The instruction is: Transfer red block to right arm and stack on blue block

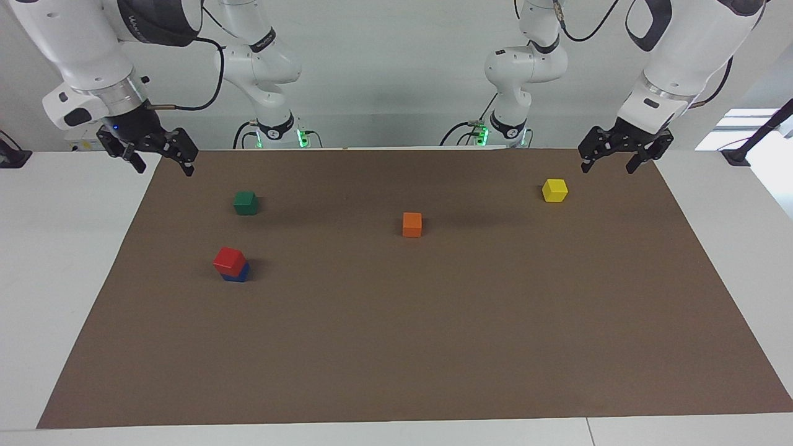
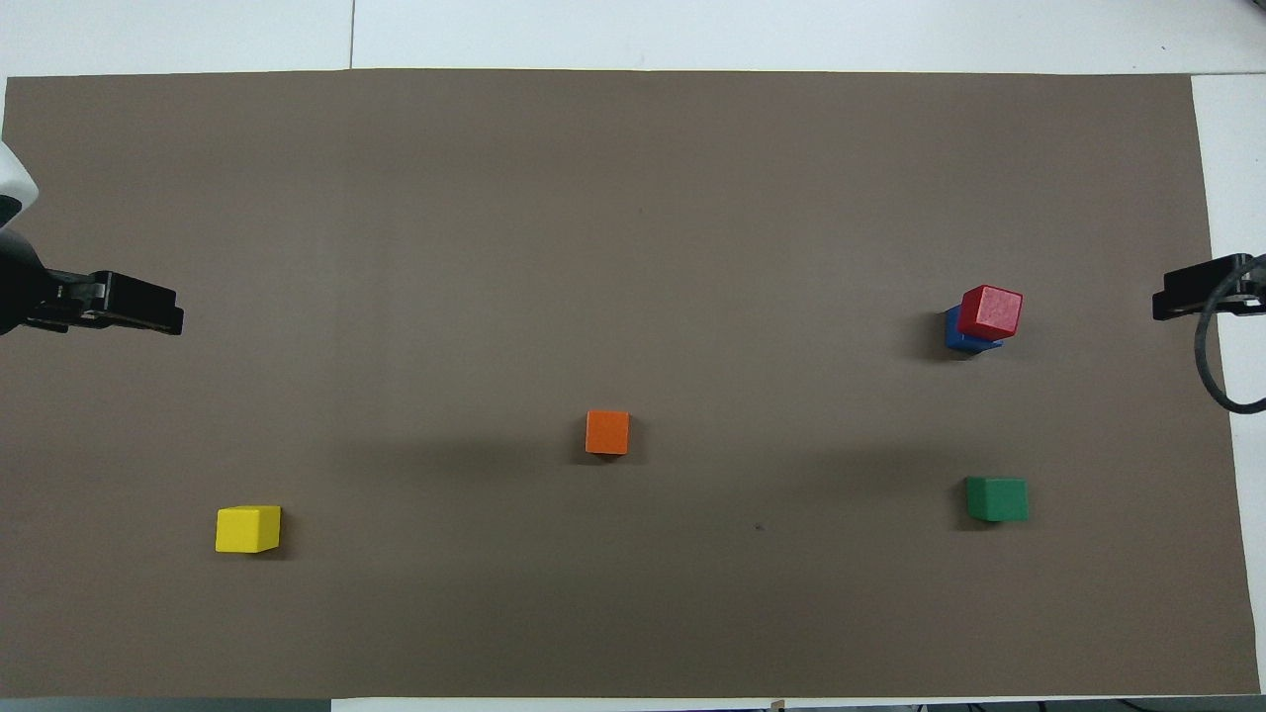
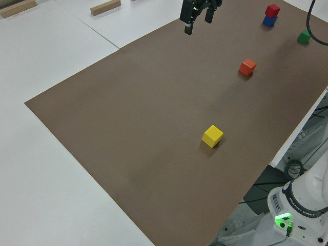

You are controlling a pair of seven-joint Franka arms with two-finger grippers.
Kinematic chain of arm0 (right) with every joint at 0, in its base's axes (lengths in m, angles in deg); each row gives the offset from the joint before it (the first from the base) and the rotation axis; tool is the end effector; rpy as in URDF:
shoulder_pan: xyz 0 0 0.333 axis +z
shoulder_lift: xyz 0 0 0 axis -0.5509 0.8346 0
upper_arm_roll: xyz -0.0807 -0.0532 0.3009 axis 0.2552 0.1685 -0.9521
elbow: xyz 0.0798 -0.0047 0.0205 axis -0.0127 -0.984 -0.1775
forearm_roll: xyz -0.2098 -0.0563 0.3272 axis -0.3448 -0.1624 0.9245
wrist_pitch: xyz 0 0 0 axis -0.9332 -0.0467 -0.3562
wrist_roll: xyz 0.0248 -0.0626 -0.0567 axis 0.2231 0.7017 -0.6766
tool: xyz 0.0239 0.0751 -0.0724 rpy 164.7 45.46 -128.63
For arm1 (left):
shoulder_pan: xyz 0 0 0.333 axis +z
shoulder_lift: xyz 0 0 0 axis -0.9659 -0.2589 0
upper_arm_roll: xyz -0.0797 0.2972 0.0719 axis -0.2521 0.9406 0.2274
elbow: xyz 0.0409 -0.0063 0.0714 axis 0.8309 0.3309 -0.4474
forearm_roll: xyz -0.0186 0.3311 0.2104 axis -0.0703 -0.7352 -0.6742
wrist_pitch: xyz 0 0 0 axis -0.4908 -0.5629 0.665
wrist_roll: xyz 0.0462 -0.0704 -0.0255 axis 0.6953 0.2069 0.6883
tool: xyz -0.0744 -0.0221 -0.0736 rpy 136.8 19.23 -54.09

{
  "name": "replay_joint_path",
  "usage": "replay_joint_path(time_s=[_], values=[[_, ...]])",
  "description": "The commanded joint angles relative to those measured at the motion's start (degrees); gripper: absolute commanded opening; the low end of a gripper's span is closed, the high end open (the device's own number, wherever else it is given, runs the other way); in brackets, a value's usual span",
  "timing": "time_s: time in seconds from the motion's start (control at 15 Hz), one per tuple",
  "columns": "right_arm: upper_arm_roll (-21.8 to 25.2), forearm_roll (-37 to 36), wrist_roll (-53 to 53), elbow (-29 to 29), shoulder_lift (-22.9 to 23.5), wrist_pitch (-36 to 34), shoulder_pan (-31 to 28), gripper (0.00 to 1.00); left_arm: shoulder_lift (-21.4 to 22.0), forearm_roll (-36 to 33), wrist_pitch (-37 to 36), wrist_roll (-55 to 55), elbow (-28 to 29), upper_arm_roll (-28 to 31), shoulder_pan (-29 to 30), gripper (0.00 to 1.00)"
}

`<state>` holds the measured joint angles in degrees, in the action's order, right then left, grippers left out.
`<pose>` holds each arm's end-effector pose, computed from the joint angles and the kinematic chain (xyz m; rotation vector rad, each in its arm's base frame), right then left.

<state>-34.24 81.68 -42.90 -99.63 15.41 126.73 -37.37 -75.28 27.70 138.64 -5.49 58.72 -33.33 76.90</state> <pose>0.5405 -0.0517 0.6146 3.1149 -0.1559 -0.0122 0.5442 -0.0411 0.6161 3.1267 -0.1662 -0.0281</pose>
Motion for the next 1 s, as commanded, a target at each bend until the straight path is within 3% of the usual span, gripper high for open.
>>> replay_joint_path(time_s=[0.0,0.93], values=[[-0.8,0.1,-0.8,0.3,0.3,-0.4,-1.1,1.0,1.8,0.6,0.6,-0.3,2.0,0.2,0.2,1.0],[-0.9,0.4,-0.8,0.2,0.1,-2.8,-1.1,1.0,1.8,0.6,0.6,-0.3,2.0,0.2,0.2,1.0]])
